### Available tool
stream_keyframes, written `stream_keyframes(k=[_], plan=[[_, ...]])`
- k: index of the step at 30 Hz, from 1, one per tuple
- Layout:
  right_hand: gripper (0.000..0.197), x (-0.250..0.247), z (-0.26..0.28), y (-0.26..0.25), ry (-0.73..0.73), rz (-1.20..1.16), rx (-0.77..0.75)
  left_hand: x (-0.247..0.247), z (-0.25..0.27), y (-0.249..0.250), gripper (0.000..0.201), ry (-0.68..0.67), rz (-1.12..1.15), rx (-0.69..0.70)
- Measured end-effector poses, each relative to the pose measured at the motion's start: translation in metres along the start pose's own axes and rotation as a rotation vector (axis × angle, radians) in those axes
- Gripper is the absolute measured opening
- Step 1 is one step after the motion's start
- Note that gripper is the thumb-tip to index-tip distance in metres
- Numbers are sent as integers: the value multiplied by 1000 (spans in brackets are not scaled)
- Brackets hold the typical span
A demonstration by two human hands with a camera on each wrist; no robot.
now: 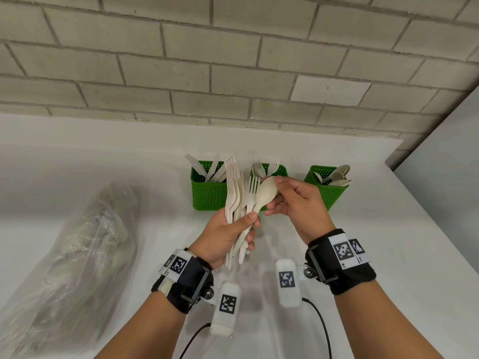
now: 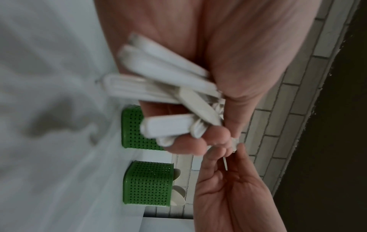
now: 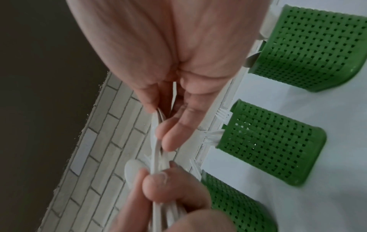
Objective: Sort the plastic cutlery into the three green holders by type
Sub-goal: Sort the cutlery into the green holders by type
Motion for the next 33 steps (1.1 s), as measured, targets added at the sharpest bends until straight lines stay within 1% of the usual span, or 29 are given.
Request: stream_keyframes(k=[5,8,10,13,15,16,18,20,21,24,26,28,29,31,33], plan=[[23,-9,-9,-8,116,55,-23,-2,0,-2,21,6,12,1],[24,-22,-14,-15,231,156,-98,-3,0,-3,18,10,27,3],[20,-36,-18,-21,317,199,-156,-5,1,-2,14,31,20,10],[13,-66,-23,-29,432,79,-171,-12,0,1,11,121,18,24],[14,-81,-21,-35,465,3,-169,-20,-2,2,5,194,16,32],[15,-83,-20,-37,443,-6,-168,-22,-3,3,3,217,5,32],[14,-71,-15,-37,317,23,-141,-21,-5,4,3,223,-29,31],[15,-48,-10,-29,173,110,-95,-14,-7,4,4,188,-77,36],[15,-38,-8,-24,124,165,-80,-9,-7,4,7,161,-96,42],[7,-17,-5,-11,44,319,-63,6,-7,4,18,84,-146,67],[10,-16,-5,-7,43,336,-54,8,-7,4,18,81,-172,71],[11,-26,-9,-10,104,304,-70,5,-7,5,15,109,-160,55],[11,-37,-12,-14,167,282,-85,1,-8,4,17,130,-153,41],[9,-67,-18,-27,337,255,-134,-7,-8,2,18,183,-142,16],[12,-99,-23,-47,513,324,-233,-14,-8,2,14,217,-165,29]])
Point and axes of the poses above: each hand's wrist, its own z-axis away from the middle knuckle, its own x-axis out of the palm, y = z × x, the point moved 4 cm from there along -z, towards the middle knuckle, and after that the axes turned 2 degrees about y, right-handed, at the moved point
